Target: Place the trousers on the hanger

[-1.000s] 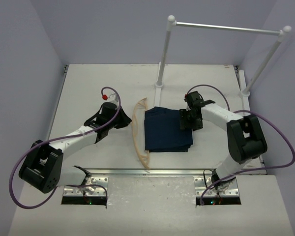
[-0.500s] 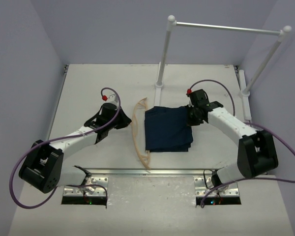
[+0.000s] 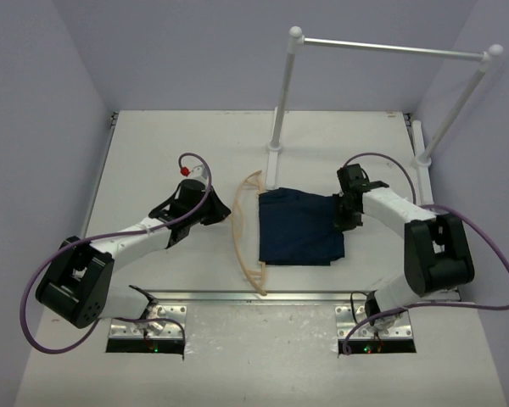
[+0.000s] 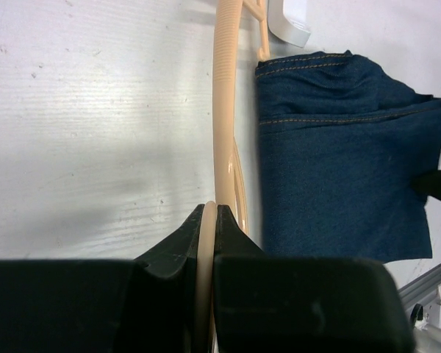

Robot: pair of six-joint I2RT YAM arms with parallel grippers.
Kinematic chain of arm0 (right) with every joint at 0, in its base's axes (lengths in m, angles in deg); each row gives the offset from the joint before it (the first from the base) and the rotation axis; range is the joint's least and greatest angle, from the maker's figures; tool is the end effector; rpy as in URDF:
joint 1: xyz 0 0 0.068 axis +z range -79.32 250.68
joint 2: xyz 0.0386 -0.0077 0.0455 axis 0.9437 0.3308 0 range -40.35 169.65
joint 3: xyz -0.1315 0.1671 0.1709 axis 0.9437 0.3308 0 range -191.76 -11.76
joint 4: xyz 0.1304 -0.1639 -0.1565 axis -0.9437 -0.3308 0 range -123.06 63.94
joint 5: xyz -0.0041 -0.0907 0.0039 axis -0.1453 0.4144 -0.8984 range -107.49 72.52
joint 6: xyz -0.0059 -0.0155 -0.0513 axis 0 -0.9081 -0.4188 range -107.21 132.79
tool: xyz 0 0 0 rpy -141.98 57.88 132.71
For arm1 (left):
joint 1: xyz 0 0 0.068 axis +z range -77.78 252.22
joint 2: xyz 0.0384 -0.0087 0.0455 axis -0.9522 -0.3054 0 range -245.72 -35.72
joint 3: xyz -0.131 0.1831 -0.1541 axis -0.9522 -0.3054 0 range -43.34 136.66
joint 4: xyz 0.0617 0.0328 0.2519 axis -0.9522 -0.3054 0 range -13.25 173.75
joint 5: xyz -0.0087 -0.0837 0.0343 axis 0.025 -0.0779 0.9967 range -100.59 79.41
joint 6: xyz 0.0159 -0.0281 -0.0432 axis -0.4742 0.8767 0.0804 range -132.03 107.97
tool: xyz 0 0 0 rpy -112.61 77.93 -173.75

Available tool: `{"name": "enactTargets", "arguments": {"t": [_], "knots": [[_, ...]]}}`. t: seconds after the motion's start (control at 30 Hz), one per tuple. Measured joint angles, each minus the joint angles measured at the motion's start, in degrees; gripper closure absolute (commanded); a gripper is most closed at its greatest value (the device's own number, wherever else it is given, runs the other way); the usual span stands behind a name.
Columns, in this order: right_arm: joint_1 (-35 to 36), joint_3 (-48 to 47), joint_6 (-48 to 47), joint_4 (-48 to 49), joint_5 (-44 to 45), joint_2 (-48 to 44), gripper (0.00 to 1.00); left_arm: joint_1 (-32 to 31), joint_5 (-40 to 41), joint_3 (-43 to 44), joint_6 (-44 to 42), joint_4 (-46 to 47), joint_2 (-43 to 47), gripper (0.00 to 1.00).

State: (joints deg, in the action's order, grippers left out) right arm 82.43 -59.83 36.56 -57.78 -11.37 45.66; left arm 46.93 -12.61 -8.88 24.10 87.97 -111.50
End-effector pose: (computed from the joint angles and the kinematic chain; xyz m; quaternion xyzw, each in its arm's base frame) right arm 0.2648 0.0512 0.1710 0.1123 0.9765 0.0038 0.1839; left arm 0.2402 -0.1148 0.1866 -0.0768 0.8919 -0.2410 0.3748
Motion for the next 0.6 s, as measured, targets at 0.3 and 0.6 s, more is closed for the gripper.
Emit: {"name": "enactTargets", "arguments": {"t": [0.3, 0.6], "knots": [[-0.3, 0.8, 2.2, 3.8, 0.4, 8.0, 0.92, -0.6, 0.4, 0.0, 0.0, -1.4, 0.9, 1.00], [0.3, 1.8, 2.3, 5.5, -0.3, 6.3, 0.39, -0.5, -0.4, -0.2, -0.3, -1.6, 2.8, 1.00]]}}
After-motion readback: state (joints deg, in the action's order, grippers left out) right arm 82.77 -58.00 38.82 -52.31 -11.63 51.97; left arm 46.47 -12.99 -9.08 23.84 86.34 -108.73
